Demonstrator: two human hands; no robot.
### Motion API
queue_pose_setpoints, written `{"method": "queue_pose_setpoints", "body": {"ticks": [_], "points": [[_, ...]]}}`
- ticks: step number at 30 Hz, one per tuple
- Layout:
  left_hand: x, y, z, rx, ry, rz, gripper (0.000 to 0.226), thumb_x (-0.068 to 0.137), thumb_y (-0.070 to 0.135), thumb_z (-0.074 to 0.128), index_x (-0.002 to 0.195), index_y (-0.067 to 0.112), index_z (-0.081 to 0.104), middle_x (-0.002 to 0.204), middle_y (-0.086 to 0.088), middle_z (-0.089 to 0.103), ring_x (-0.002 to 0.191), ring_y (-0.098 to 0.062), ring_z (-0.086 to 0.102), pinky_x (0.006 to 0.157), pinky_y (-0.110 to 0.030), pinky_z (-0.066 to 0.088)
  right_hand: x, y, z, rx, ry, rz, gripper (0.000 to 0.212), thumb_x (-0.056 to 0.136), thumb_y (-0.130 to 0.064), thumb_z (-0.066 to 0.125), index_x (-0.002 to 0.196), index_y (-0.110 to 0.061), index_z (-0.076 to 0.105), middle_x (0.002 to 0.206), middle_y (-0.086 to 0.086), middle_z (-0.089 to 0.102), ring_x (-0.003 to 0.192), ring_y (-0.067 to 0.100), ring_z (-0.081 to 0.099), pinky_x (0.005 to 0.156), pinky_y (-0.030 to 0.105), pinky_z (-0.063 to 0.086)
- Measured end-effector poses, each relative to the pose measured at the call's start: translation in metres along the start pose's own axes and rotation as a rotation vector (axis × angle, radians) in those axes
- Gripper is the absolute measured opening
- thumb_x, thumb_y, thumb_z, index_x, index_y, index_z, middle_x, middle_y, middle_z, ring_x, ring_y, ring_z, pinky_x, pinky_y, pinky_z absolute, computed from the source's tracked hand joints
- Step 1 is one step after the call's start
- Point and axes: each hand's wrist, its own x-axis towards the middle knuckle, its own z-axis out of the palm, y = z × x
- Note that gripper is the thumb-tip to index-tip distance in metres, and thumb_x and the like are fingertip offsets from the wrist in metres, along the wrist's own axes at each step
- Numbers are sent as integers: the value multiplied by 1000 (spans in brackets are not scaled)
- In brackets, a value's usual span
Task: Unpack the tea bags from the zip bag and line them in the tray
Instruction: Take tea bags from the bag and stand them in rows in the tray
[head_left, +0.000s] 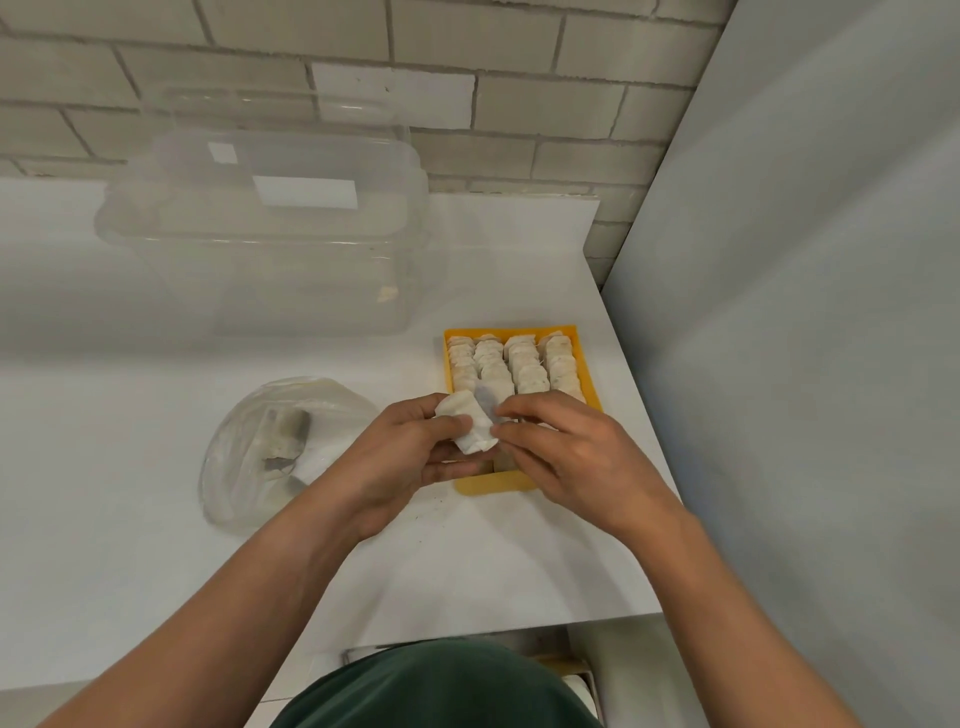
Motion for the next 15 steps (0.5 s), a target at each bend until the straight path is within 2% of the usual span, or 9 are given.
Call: {"method": "queue_pose_setpoints", "body": {"ticks": [5,8,10,13,15], "points": [[0,2,2,-88,-13,-28,25,105,4,51,124,2,67,114,-22,76,108,-35,75,77,-28,64,-5,1,3,-22,53,39,14,96,-13,69,105,-7,78,111,6,72,94,21,70,77,35,60],[1,3,2,-139,6,-20,24,106,2,48,123,1,65,112,-22,76,104,-34,76,72,-28,64,-9,1,1,-19,135,96,11,95,-8,71,103,-6,78,108,5,73,97,18,70,85,28,58],[2,2,1,-146,21,-3,23,106,2,48,124,2,63,113,-22,76,103,-35,76,75,-30,65,-11,2,-3,41,205,190,10,93,-4,74,102,-5,78,105,4,75,97,15,71,89,23,56],[3,-1,-2,-123,41,20,22,106,1,49,126,2,59,117,-23,75,106,-36,75,84,-33,64,-11,1,-13,187,264,394,8,93,-9,74,101,-10,78,99,-5,76,89,5,70,83,20,56],[3,-2,-3,-128,47,27,22,105,-1,50,125,1,60,118,-24,74,106,-36,76,88,-33,63,-10,3,-18,285,272,572,8,94,-16,73,99,-16,79,97,-13,76,87,4,70,79,18,55]]}}
